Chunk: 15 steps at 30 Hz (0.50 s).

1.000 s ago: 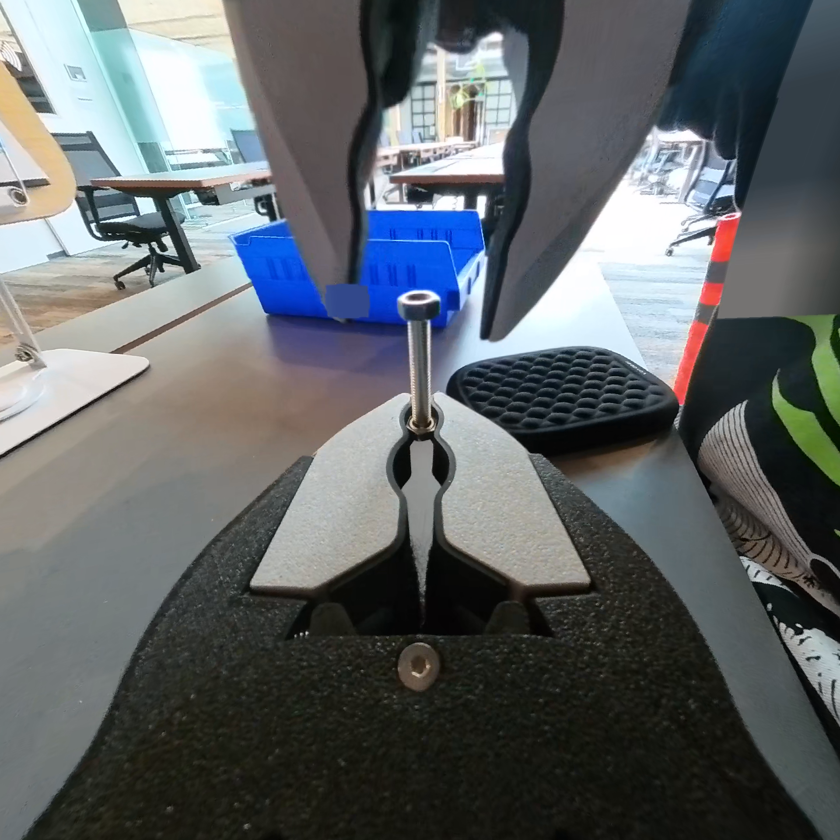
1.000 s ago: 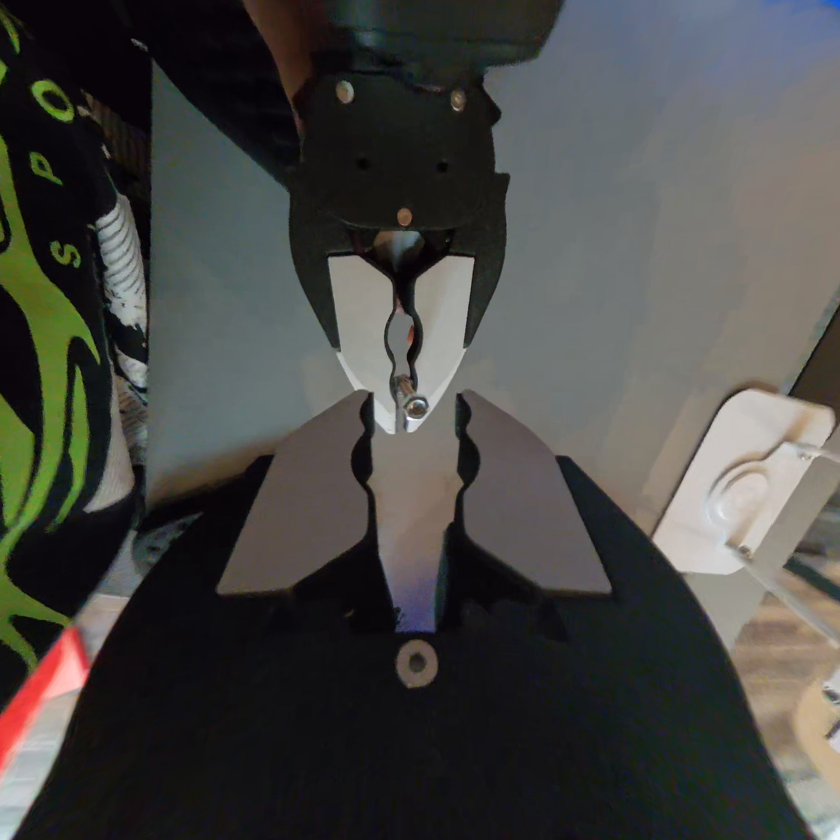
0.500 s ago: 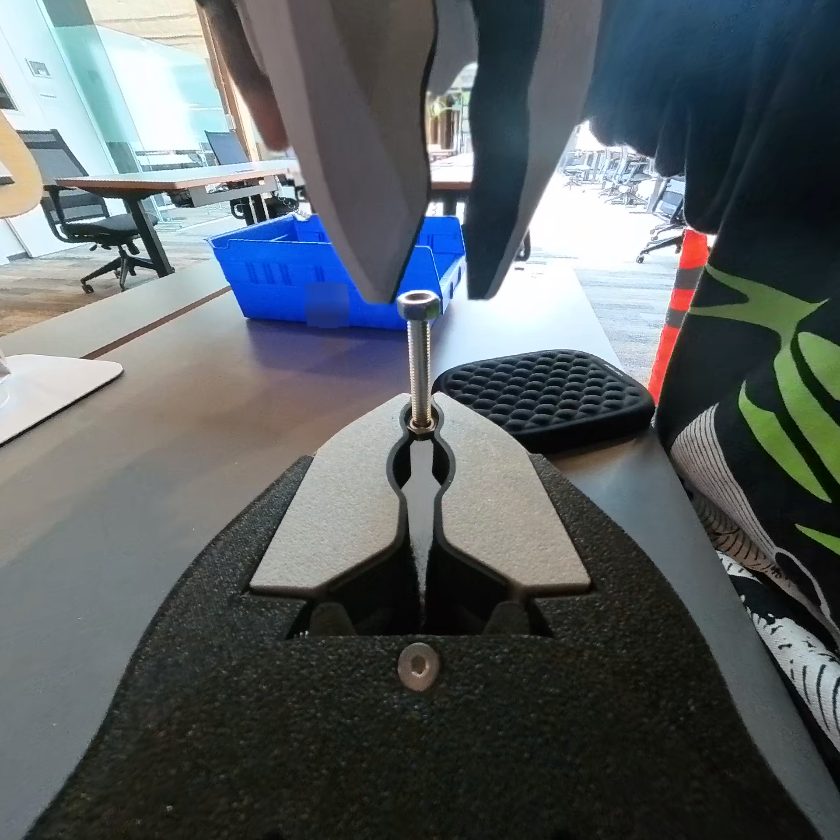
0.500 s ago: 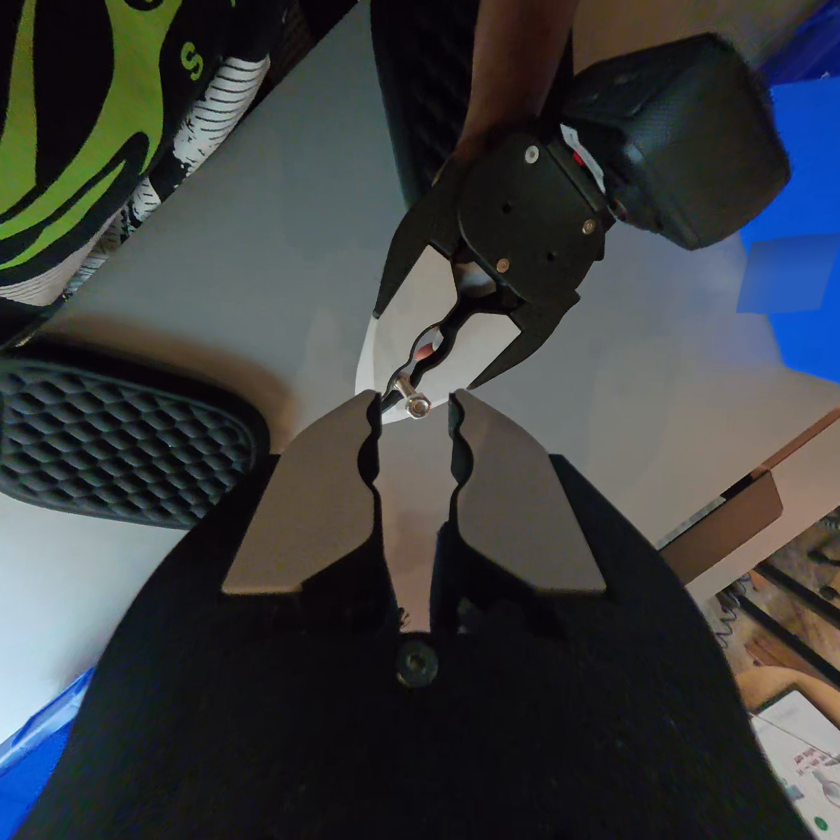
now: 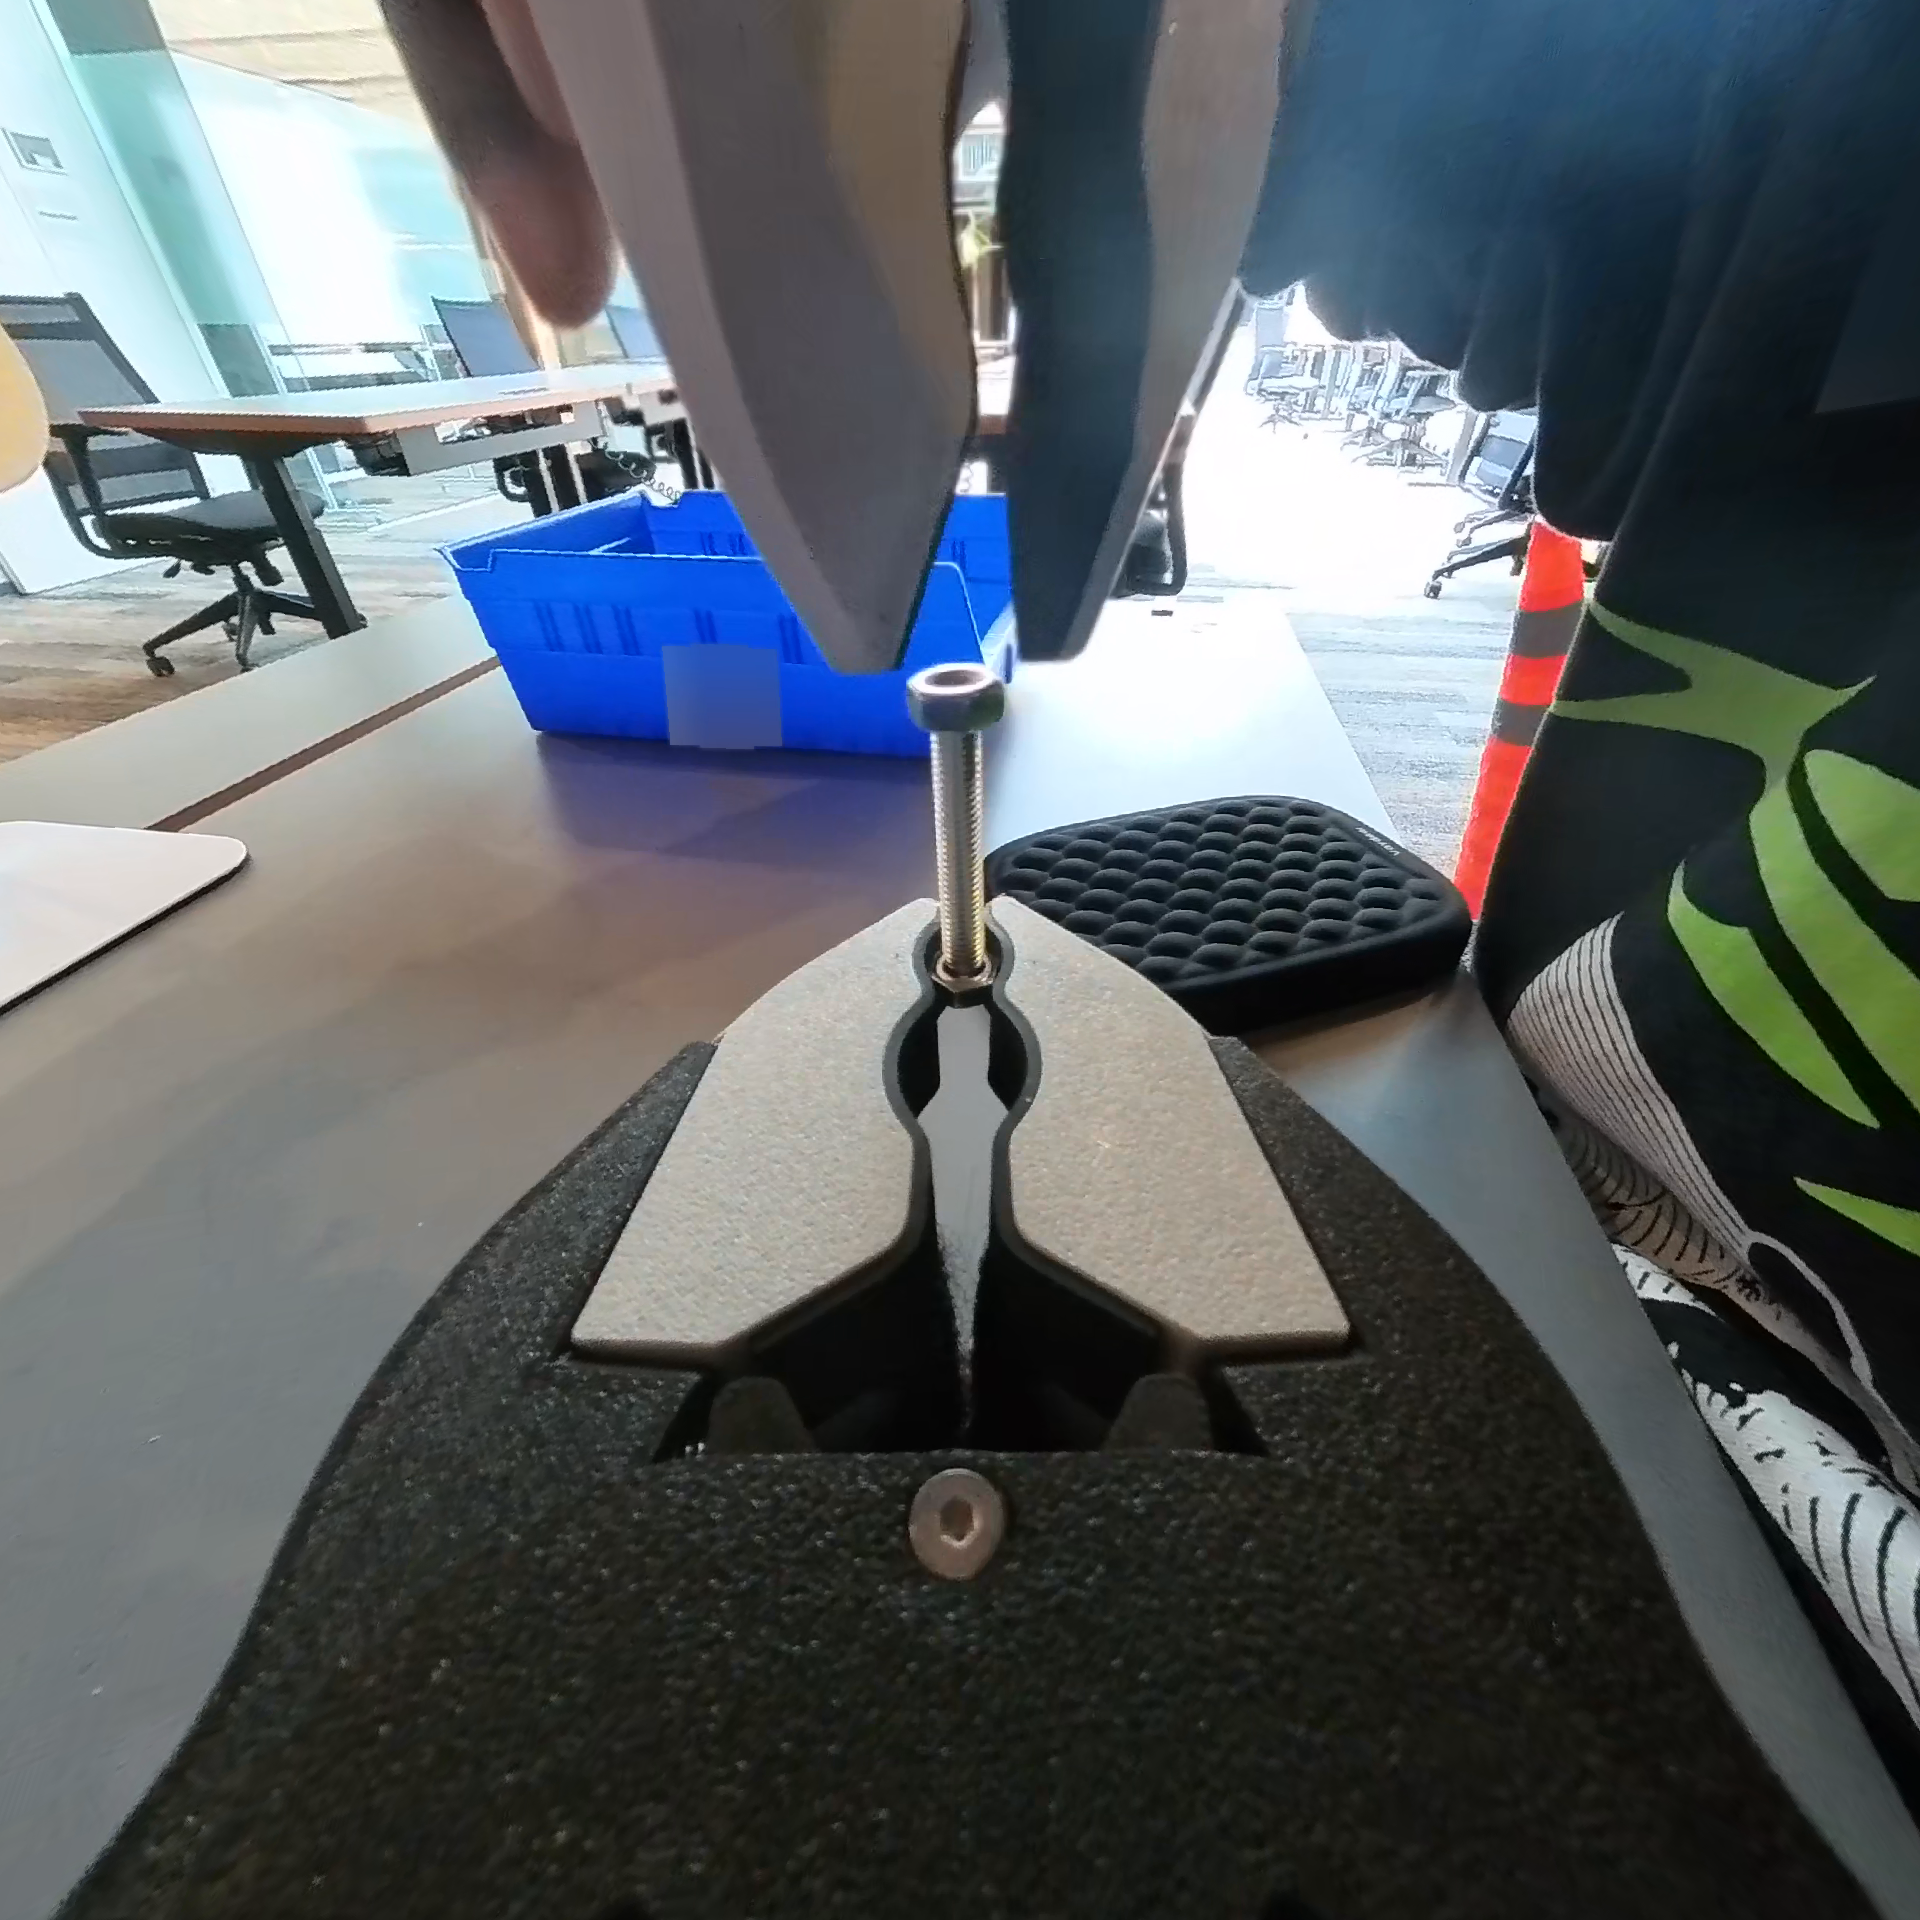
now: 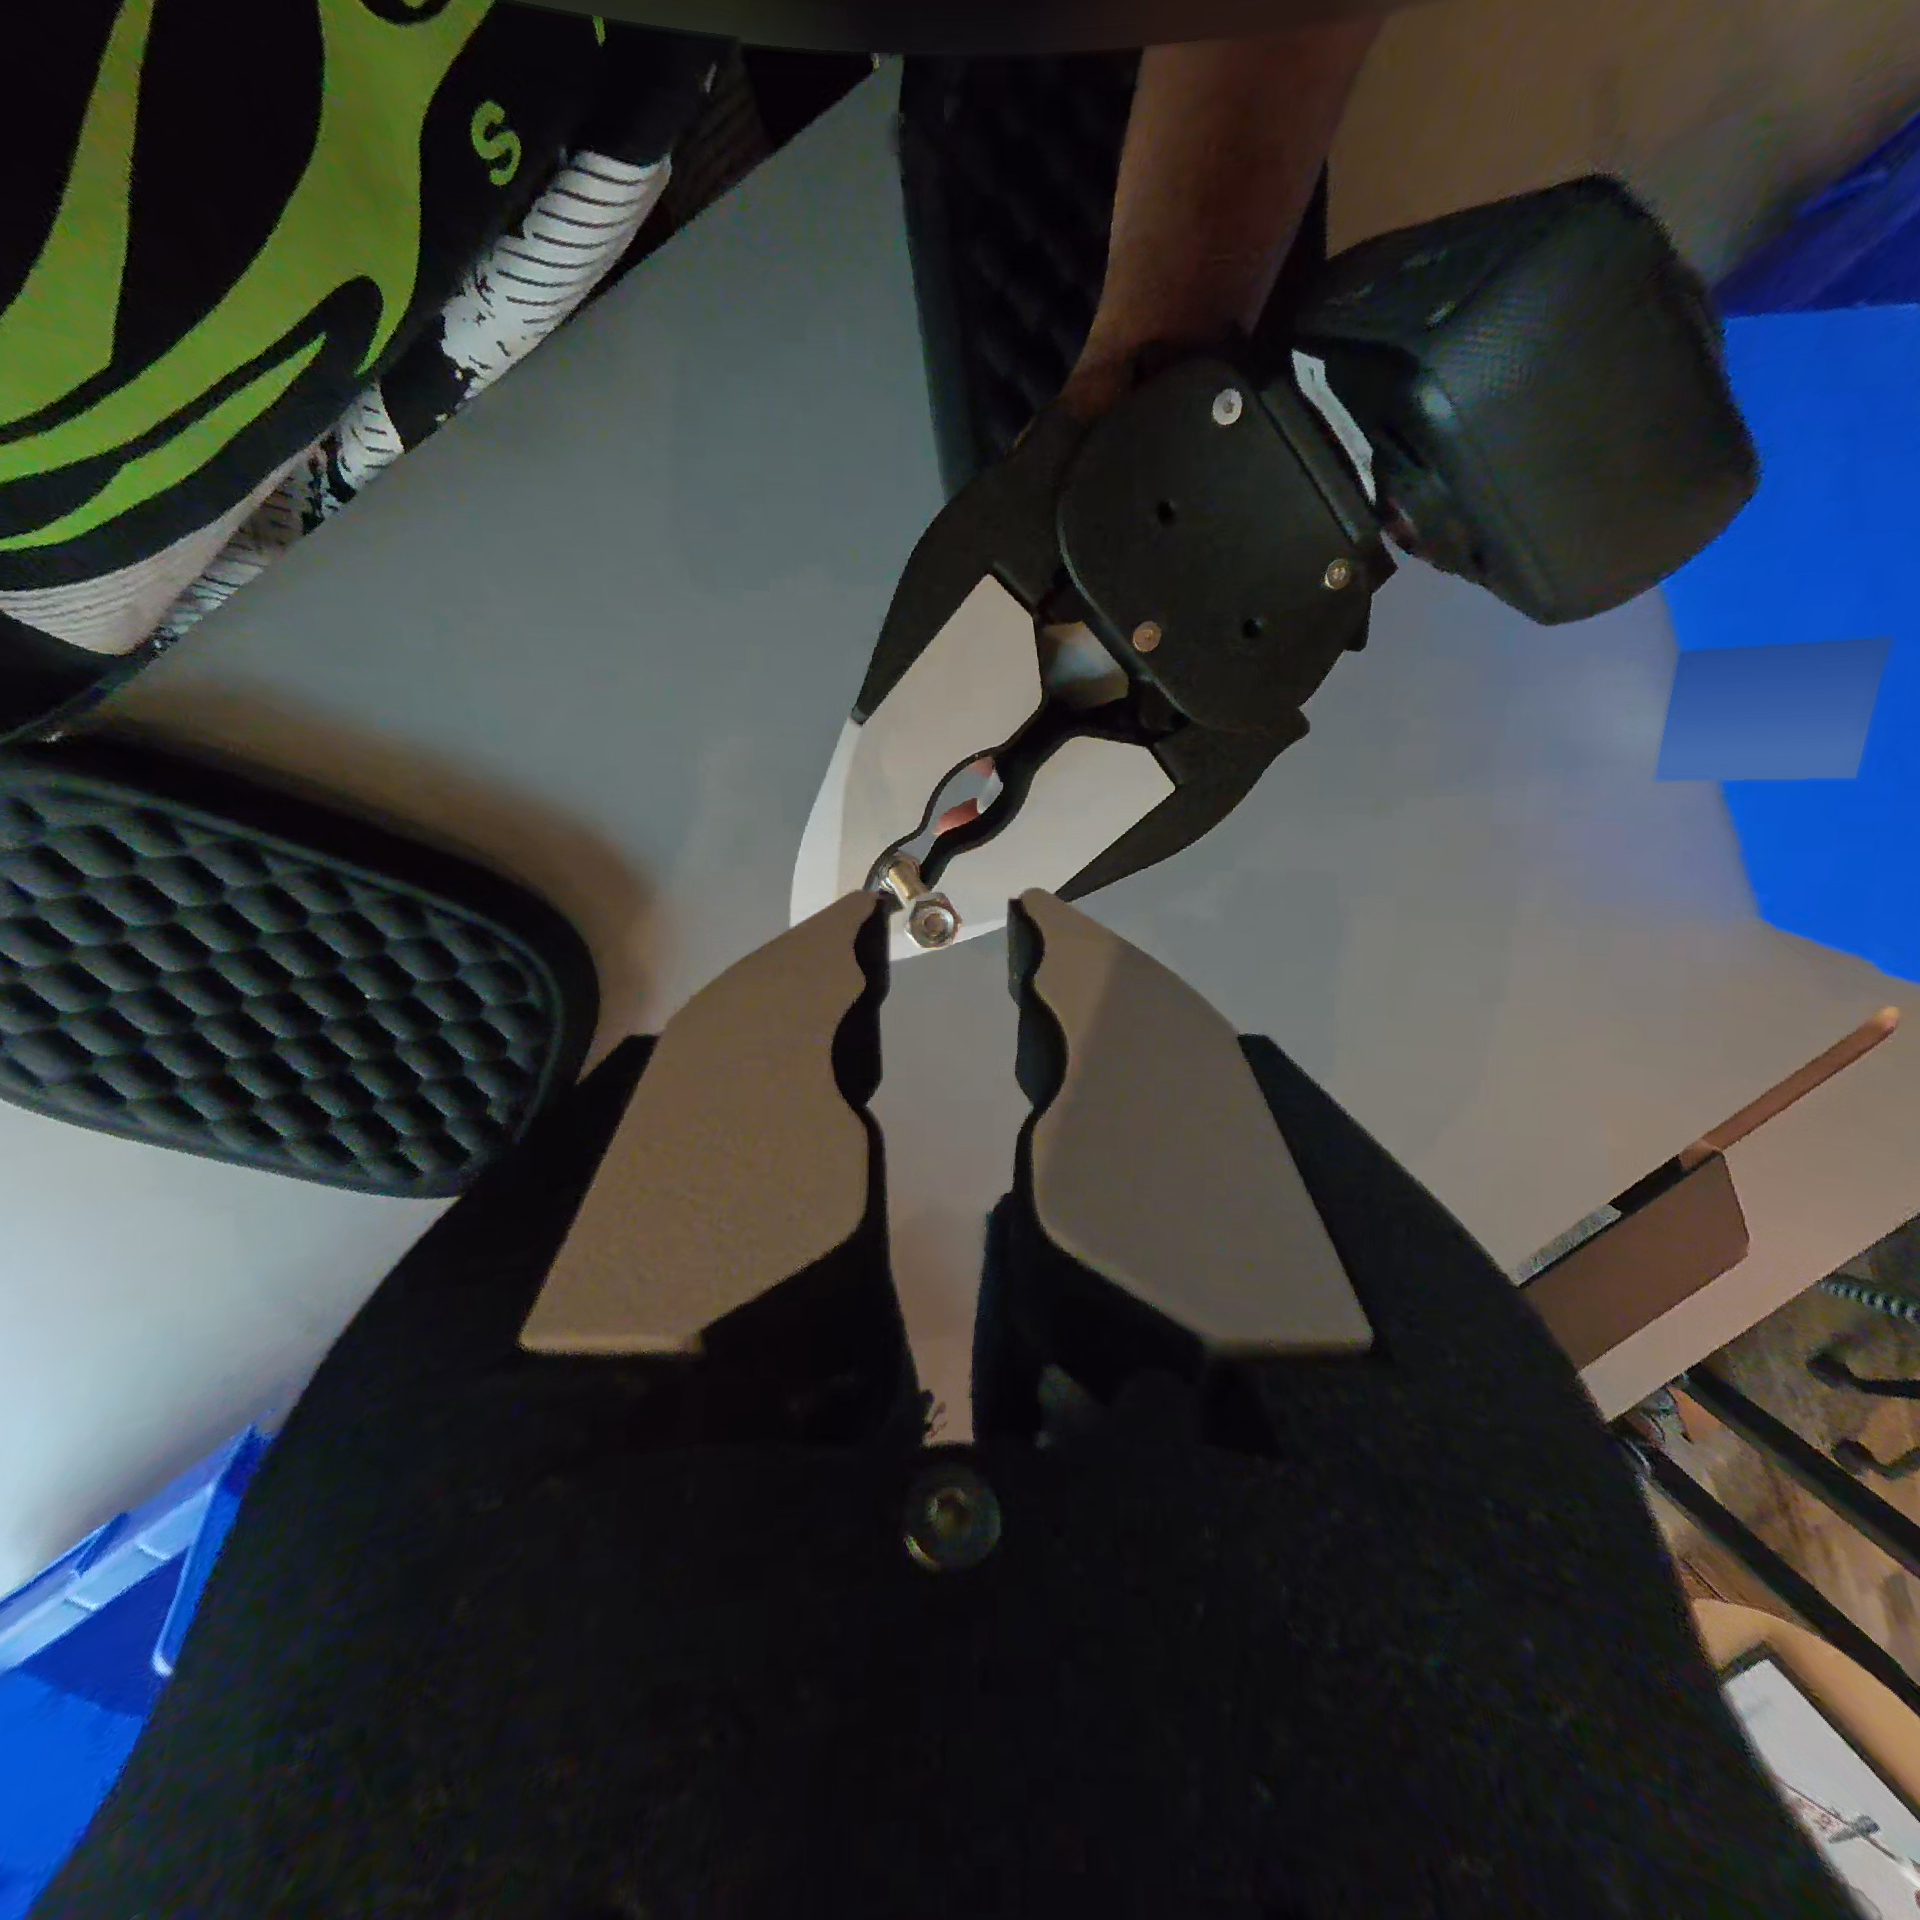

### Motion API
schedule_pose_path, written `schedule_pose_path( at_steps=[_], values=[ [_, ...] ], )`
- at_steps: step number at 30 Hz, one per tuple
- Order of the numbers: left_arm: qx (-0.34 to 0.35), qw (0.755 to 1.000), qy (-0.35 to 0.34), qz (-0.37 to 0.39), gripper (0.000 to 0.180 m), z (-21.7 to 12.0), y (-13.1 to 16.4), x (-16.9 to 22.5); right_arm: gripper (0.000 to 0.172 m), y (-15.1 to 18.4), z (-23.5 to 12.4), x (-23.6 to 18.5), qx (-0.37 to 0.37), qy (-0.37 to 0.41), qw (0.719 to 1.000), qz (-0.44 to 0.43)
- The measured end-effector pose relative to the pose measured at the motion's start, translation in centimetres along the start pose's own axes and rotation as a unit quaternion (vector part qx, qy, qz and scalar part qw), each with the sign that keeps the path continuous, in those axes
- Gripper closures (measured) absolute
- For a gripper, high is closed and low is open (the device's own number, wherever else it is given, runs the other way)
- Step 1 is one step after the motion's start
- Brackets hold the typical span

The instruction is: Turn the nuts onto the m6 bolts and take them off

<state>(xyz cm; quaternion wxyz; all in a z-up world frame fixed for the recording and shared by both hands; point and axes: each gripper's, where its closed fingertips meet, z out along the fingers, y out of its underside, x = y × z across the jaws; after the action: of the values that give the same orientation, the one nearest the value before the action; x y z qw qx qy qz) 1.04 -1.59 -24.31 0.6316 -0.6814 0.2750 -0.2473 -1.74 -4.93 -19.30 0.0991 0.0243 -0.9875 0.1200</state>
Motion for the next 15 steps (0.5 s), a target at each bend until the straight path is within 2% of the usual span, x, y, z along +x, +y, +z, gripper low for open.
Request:
schedule_pose_path(
  at_steps=[6,9,12,15],
  values=[
    [0.0,1.0,0.003,0.001,0.177,0.0,0.0,0.2,0.162,0.5,0.4,-0.4,-0.024,-0.013,1.0,-0.007],
    [-0.004,1.0,-0.002,0.005,0.177,0.0,0.1,0.1,0.162,0.7,0.3,-0.5,-0.043,-0.01,0.999,0.029],
    [-0.005,1.0,-0.021,0.006,0.177,0.0,0.1,-0.4,0.162,1.0,0.3,-0.2,-0.071,0.007,0.984,0.165],
    [-0.011,0.999,-0.037,0.006,0.177,0.0,0.3,-0.9,0.162,1.3,0.5,-0.1,-0.088,0.031,0.926,0.365]
  ],
)
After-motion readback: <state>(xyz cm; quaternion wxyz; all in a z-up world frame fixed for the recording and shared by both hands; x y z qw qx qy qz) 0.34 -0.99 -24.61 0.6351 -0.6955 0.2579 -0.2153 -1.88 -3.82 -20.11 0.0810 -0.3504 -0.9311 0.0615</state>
